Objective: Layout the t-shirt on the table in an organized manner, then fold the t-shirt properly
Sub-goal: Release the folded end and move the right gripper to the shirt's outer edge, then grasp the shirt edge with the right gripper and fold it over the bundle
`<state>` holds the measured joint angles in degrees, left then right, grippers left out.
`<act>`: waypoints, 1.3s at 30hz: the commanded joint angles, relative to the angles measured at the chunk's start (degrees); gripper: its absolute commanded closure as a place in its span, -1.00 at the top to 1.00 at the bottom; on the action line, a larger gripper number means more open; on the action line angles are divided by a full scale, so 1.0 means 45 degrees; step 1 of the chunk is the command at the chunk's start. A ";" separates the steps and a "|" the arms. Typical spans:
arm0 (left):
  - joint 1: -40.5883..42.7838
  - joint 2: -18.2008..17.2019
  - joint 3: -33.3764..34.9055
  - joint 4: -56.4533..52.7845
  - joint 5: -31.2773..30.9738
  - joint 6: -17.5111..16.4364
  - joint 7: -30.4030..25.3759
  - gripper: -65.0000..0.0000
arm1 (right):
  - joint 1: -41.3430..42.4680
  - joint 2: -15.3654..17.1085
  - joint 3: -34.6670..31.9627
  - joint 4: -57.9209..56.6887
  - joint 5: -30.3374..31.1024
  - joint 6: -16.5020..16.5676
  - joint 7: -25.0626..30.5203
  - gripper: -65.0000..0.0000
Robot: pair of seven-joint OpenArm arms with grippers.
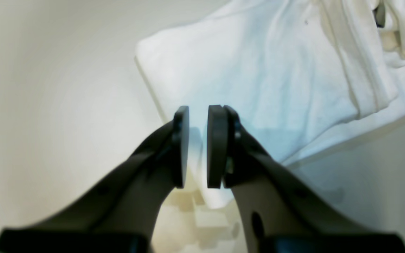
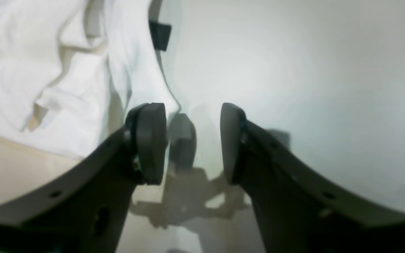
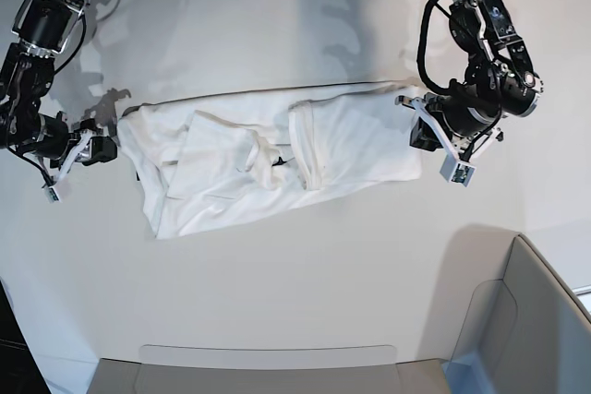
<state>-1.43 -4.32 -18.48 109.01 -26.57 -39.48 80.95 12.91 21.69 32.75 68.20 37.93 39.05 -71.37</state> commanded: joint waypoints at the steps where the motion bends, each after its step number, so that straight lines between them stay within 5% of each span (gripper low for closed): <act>1: -0.0180 -0.0086 -0.0006 0.0205 -0.0123 -0.0046 -0.0210 -0.72 | 0.0424 0.0288 0.0038 -0.0182 0.0313 0.0212 0.0613 -0.22; 5: 0.0035 -0.0086 -0.0025 0.0205 -0.0123 -0.0046 -0.0210 -0.72 | 0.0580 0.0054 0.0018 -0.1413 0.0293 0.0212 0.2039 -0.22; 15: 0.0015 -0.0086 -0.0025 0.0205 -0.0123 -0.0046 -0.0210 -0.72 | 0.1498 -0.0200 -0.0118 -0.3542 0.0235 0.0212 0.2039 -0.22; 21: -0.0004 -0.0086 -0.0006 0.0205 -0.0123 -0.0046 -0.0210 -0.72 | 0.1869 -0.0493 -0.2306 -0.3640 0.0235 0.0212 0.2039 -0.22; 33: 0.0015 -0.0105 -0.0006 0.0205 -0.0123 -0.0046 -0.0210 -0.72 | 0.1830 -0.1587 -0.2463 -0.3640 0.0235 0.0212 0.1981 -0.22; 39: 0.0015 -0.0105 -0.0006 0.0205 -0.0123 -0.0046 -0.0210 -0.72 | 0.1830 -0.1861 -0.4006 -0.3601 0.0235 0.0212 0.1981 -0.22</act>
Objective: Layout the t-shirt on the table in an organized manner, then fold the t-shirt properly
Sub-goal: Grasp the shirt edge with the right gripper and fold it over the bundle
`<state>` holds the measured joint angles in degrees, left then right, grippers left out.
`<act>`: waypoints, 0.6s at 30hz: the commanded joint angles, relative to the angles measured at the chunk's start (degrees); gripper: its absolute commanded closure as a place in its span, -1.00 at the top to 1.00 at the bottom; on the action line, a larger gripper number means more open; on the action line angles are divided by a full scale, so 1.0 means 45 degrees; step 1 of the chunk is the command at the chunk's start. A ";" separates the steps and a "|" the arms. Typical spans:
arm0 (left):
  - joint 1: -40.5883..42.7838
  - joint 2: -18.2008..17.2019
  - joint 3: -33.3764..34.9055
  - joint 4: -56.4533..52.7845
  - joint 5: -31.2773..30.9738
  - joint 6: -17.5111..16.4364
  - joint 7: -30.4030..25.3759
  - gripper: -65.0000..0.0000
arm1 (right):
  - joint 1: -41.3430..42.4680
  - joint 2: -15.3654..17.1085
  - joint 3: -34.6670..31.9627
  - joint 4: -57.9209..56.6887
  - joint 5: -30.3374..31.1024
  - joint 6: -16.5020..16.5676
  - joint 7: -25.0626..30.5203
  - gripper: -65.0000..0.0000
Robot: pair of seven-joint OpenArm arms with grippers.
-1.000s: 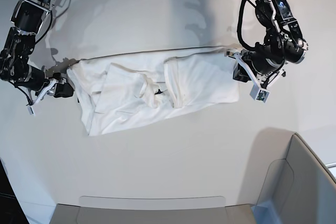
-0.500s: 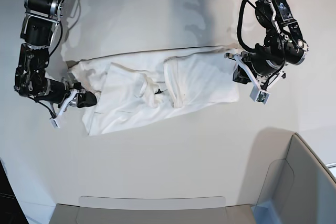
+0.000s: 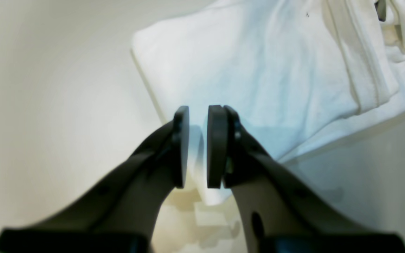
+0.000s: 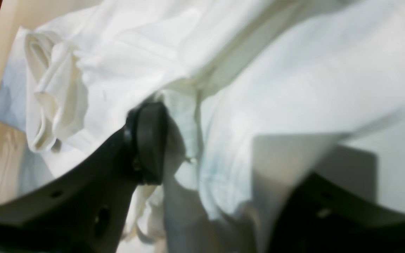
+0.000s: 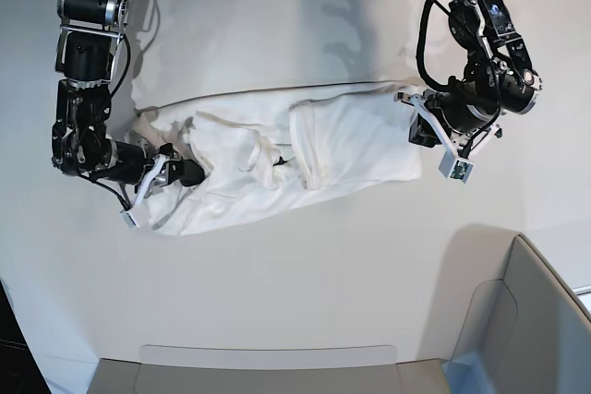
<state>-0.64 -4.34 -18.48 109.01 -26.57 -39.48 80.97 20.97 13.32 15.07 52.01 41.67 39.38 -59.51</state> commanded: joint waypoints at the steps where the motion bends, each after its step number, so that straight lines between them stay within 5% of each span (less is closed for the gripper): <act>1: -0.0160 -0.0101 -0.0006 0.0205 -0.0123 -0.0046 -0.0215 -0.72 | 0.0058 -0.0001 -0.0194 -0.0002 -0.0596 0.0139 -0.0657 -0.22; 5: -0.0160 -0.0120 -0.0006 0.0205 -0.0123 -0.0046 -0.0215 -0.72 | 0.0058 -0.0137 -0.0272 0.0018 -0.0596 0.0139 -0.0618 -0.34; 11: -0.0120 -0.0179 -0.0006 0.0205 -0.0123 -0.0046 -0.0215 -0.72 | 0.0272 0.0117 -0.0272 0.0037 -0.0674 0.0139 -0.0618 -1.00; 18: -0.0101 -0.0179 -0.0025 0.0205 -0.0123 -0.0046 -0.0215 -0.72 | 0.0976 0.0820 -0.0194 0.0233 -0.1729 -0.1492 -0.0598 -1.00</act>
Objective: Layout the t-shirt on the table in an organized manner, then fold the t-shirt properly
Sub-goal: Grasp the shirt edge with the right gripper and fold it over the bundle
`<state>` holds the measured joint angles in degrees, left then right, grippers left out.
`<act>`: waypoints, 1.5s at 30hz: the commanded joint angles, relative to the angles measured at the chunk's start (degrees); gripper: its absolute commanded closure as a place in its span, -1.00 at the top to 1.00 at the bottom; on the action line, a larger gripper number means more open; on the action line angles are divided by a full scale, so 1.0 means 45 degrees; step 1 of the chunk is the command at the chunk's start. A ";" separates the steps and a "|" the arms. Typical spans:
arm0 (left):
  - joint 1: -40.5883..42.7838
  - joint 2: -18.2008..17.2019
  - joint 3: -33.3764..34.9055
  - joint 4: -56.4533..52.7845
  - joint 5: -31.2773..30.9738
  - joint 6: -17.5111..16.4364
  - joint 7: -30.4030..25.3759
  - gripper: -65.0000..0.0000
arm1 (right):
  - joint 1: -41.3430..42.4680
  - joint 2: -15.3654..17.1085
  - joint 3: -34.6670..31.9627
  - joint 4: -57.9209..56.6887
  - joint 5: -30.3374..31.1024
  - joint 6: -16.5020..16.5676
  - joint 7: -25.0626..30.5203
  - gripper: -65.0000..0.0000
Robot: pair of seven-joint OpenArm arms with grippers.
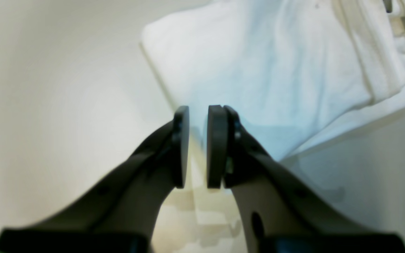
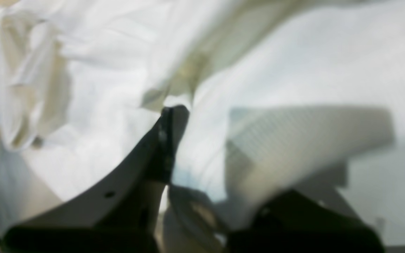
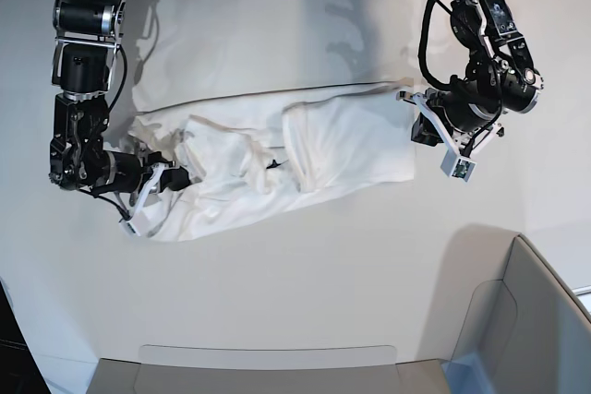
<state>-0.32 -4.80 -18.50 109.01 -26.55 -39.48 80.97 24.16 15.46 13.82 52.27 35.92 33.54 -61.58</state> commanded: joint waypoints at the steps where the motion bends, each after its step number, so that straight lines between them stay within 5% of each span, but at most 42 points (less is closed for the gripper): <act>1: -0.0174 -0.0077 -0.0059 0.0205 -0.0128 -0.0046 -0.0215 -0.72 | 0.0286 0.0481 0.0083 0.0350 -0.0471 -0.0489 -0.0117 -1.00; 9: 0.0002 -0.0096 -0.0079 0.0205 -0.0089 -0.0046 -0.0215 -0.72 | -0.0456 0.0871 -0.0308 0.4414 -0.0510 -0.3712 0.0234 -1.00; 18: 0.0100 -0.0253 -0.0098 0.0205 -0.0089 -0.0027 -0.0215 -0.72 | -0.1394 0.0461 -0.4352 0.9005 -0.0452 -0.7092 0.0215 -1.00; 36: 0.0862 -0.1151 -0.0118 0.0205 -0.0069 -0.0046 -0.0215 -0.72 | -0.1101 -0.1414 -0.6012 0.9766 -0.0588 -0.7287 0.0273 -1.00; 45: 0.1135 -0.1151 -0.0118 0.0205 -0.0069 -0.0046 -0.0215 -0.72 | -0.0808 -0.2880 -0.6208 0.8028 -0.2640 -0.7170 0.0312 -1.00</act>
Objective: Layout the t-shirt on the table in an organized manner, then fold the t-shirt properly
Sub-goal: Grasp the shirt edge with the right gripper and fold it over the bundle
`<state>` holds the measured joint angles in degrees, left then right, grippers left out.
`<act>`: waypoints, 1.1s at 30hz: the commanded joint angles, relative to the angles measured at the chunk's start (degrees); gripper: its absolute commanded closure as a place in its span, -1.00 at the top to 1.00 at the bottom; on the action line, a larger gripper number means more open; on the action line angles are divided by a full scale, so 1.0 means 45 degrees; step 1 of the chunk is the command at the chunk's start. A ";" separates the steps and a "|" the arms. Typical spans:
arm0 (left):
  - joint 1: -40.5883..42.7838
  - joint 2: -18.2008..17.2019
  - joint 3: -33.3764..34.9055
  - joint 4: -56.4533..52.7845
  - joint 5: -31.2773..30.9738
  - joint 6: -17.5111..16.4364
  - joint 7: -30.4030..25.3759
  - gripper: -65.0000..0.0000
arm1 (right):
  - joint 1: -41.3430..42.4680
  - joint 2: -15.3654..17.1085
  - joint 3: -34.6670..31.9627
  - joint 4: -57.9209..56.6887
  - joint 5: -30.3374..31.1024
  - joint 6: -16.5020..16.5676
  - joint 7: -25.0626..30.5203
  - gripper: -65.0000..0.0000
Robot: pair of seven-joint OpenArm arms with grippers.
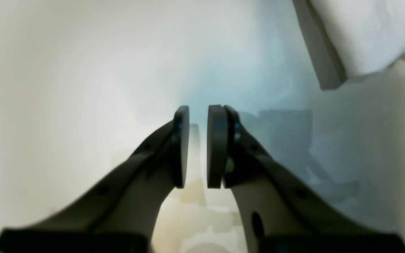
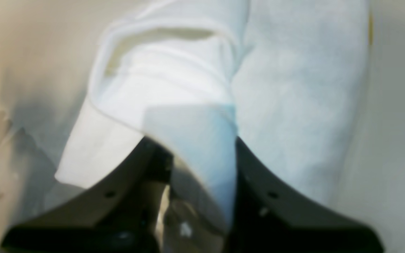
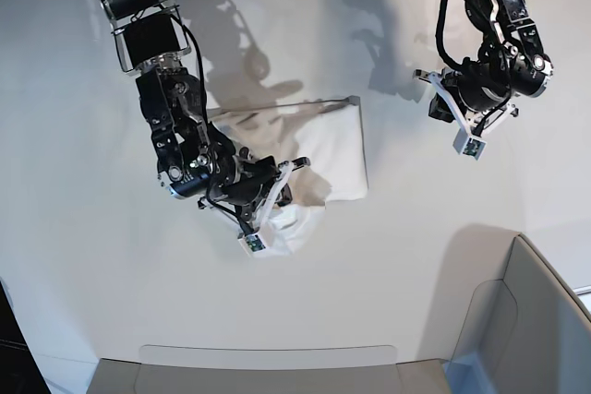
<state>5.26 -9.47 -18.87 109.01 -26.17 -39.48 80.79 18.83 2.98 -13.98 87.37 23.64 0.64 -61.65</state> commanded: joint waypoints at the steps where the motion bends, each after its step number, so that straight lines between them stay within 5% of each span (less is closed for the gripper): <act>1: -0.0103 -0.0112 -0.0016 0.0205 -0.0152 -0.0046 -0.0176 -0.72 | 0.0377 -0.0165 -0.0186 0.0227 0.0032 0.0140 0.0327 -1.00; 12: -0.0103 -0.0112 -0.0016 0.0205 -0.0152 -0.0046 -0.0176 -0.72 | 0.0670 -0.0927 -0.1631 -0.1336 -0.1238 0.0042 0.0796 -1.00; 21: -0.0123 -0.0112 -0.0016 0.0185 -0.0152 -0.0046 -0.0176 -0.72 | 0.0631 -0.0985 -0.4034 -0.0124 -0.1375 0.0081 0.0855 -0.18; 33: -0.0650 -0.0151 -0.0016 -0.1573 -0.0152 -0.0046 -0.0176 -0.72 | -0.0209 -0.0458 -0.3390 0.2806 -0.1414 0.0023 0.0894 -0.18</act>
<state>2.96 -9.56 -18.87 101.03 -26.15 -39.48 80.79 16.75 0.97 -30.02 99.20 17.65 1.04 -58.87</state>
